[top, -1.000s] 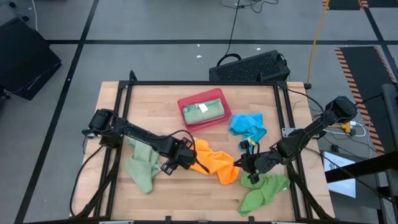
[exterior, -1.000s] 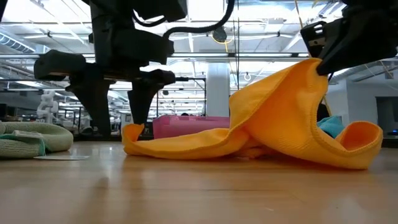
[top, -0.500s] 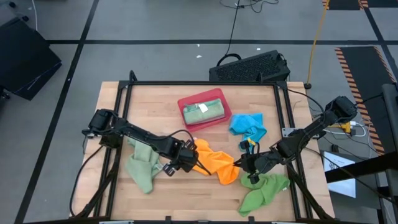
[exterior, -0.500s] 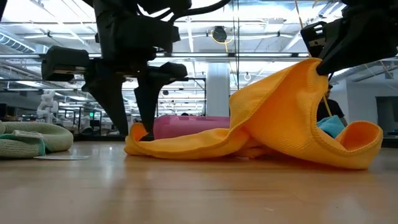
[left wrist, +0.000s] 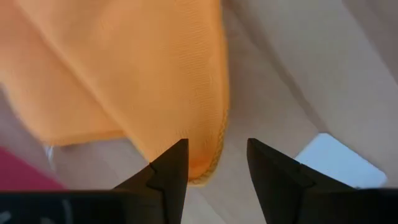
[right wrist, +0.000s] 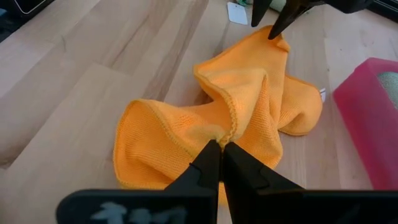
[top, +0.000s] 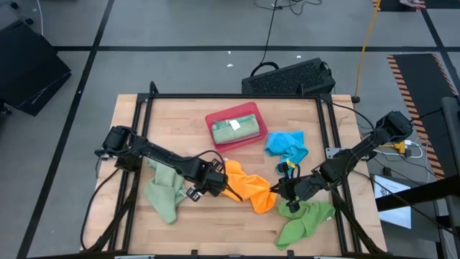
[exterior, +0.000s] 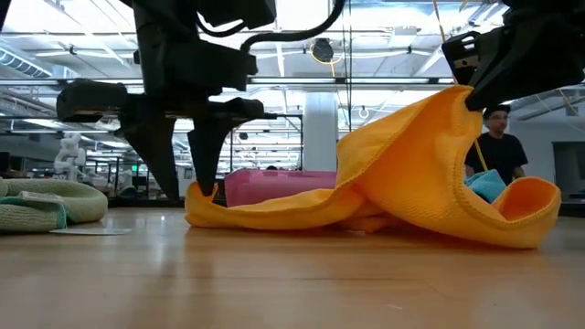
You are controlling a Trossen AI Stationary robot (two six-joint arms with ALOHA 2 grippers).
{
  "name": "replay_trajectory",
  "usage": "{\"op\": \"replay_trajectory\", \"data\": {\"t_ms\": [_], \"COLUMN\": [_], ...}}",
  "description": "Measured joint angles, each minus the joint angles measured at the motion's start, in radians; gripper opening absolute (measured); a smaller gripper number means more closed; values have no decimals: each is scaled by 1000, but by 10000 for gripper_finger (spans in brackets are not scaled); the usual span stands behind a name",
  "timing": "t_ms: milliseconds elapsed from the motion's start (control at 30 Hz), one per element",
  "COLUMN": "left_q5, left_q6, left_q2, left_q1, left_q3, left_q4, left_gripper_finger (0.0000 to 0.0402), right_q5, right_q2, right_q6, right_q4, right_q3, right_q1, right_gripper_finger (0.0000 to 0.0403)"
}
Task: Fold microfiber towels
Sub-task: Fold the yellow microfiber cloth
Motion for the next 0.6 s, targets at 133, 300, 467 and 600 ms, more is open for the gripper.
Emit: {"op": "replay_trajectory", "data": {"t_ms": [133,300,467,600], "left_q5": [-24,-34,-32,9], "left_q6": [-31,-64,-106,-167], "left_q2": [0,11,37,33], "left_q1": [8,6,6,0], "left_q3": [0,0,-1,0], "left_q4": [-1,-5,-38,-43], "left_gripper_finger": [163,163,163,163], "right_q5": [0,0,-1,-1], "right_q2": [0,0,1,1], "right_q6": [1,-2,-2,-5], "right_q4": [-5,-5,-10,-22], "right_q3": [0,0,0,-1], "right_q1": [0,0,0,0], "right_gripper_finger": [4,4,4,4]}}
